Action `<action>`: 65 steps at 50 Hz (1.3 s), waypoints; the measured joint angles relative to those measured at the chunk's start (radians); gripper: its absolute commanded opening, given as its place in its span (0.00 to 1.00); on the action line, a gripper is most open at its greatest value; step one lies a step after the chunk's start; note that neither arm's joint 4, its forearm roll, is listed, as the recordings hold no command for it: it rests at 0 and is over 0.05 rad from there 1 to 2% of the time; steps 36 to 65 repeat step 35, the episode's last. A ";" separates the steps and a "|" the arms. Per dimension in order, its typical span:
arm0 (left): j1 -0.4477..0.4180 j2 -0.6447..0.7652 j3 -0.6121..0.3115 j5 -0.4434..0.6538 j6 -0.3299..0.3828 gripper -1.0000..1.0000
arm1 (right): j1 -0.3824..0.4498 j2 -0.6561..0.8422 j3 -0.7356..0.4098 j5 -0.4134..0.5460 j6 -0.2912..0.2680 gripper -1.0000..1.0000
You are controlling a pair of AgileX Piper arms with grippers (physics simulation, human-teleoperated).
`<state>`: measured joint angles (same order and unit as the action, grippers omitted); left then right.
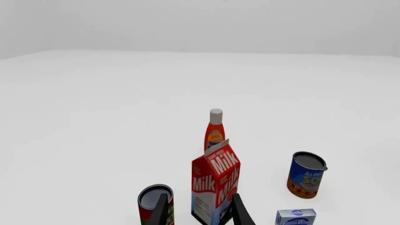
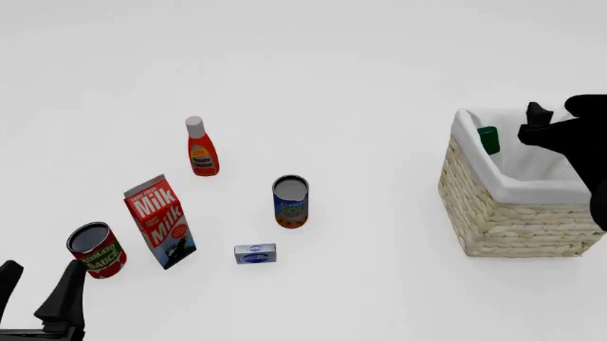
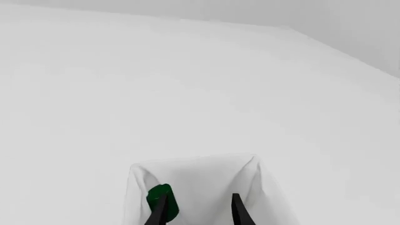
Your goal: Pick the salad dressing and place it in the basket.
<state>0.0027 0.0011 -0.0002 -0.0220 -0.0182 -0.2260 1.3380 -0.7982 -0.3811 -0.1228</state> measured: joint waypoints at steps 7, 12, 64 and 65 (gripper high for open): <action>-0.002 0.000 0.000 -0.003 0.001 1.00 | 0.007 -0.061 0.000 0.033 0.000 1.00; -0.004 0.000 0.000 -0.005 0.002 1.00 | 0.014 -0.115 0.010 0.054 0.001 1.00; -0.014 0.000 0.000 -0.019 0.006 1.00 | 0.058 -0.452 0.185 0.126 0.004 1.00; -0.014 0.000 0.000 -0.019 0.006 1.00 | 0.058 -0.452 0.185 0.126 0.004 1.00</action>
